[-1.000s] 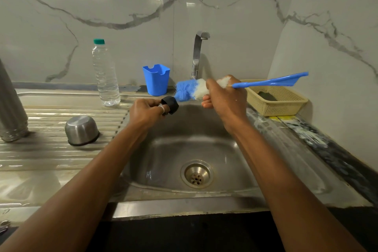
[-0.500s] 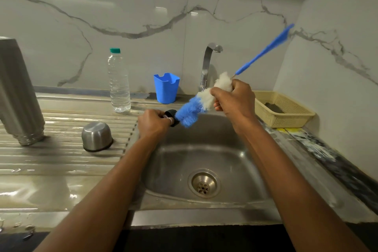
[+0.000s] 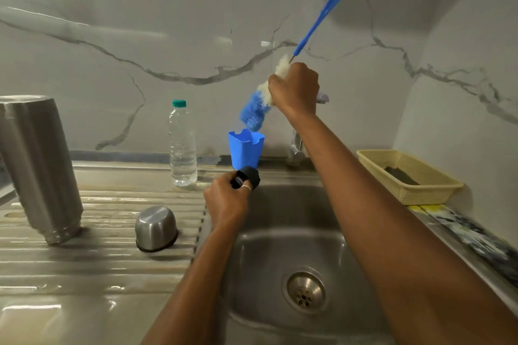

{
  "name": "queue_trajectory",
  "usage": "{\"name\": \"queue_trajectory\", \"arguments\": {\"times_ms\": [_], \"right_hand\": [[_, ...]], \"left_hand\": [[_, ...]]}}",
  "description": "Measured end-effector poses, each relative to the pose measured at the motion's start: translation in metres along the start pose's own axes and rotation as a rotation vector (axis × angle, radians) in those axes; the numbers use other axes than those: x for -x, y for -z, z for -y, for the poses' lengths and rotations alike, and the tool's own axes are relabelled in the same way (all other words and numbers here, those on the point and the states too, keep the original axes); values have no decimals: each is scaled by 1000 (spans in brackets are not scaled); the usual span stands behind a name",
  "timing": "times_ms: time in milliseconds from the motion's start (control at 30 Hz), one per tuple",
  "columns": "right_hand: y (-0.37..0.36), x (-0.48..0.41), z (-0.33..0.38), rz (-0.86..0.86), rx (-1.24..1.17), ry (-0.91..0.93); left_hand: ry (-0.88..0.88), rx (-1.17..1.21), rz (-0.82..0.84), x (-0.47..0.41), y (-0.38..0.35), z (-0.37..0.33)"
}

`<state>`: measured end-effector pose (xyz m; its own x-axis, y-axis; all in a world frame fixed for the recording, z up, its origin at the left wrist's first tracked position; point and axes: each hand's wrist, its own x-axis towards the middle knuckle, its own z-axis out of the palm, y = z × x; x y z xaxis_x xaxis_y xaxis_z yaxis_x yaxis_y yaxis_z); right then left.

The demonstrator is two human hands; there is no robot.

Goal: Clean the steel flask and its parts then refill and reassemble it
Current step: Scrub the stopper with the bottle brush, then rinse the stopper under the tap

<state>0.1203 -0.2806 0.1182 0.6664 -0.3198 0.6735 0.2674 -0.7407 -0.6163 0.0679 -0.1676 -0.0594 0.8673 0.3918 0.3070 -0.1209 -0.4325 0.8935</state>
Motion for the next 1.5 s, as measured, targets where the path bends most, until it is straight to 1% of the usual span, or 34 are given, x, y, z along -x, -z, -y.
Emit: {"name": "queue_trajectory", "arguments": {"times_ms": [200,433,633,767,933,1000,1100,1167,1233,1300,1433,1500], "right_hand": [[-30,-22,3,103,124,23],[-73,-18,-17,203,141,12],[-106,-3,-43,282,156,-73],[-103,-4,-47,260,99,-90],[-80,-6,-42,277,50,-79],[-68,-1,-46,283,48,-109],[-51,11,-72,178,-32,-183],[-40,22,-99,60,22,-214],[-32,34,-126,22,109,-252],[-30,40,-145,72,148,-278],[-48,34,-161,229,196,-270],[-59,31,-166,232,183,-249]], "left_hand": [[-6,17,-14,-4,-2,2],[-13,9,-19,-4,-3,2],[5,3,-8,-4,-4,2],[13,1,1,-4,-5,1],[12,-7,30,-1,-6,0],[4,-22,50,2,-9,-1],[-22,-56,112,9,-16,-2],[-43,-95,165,13,-20,-3],[-68,-138,197,16,-25,-3],[-95,-159,210,18,-29,-3],[-127,-180,232,19,-33,0],[-135,-186,234,19,-35,2]]}}
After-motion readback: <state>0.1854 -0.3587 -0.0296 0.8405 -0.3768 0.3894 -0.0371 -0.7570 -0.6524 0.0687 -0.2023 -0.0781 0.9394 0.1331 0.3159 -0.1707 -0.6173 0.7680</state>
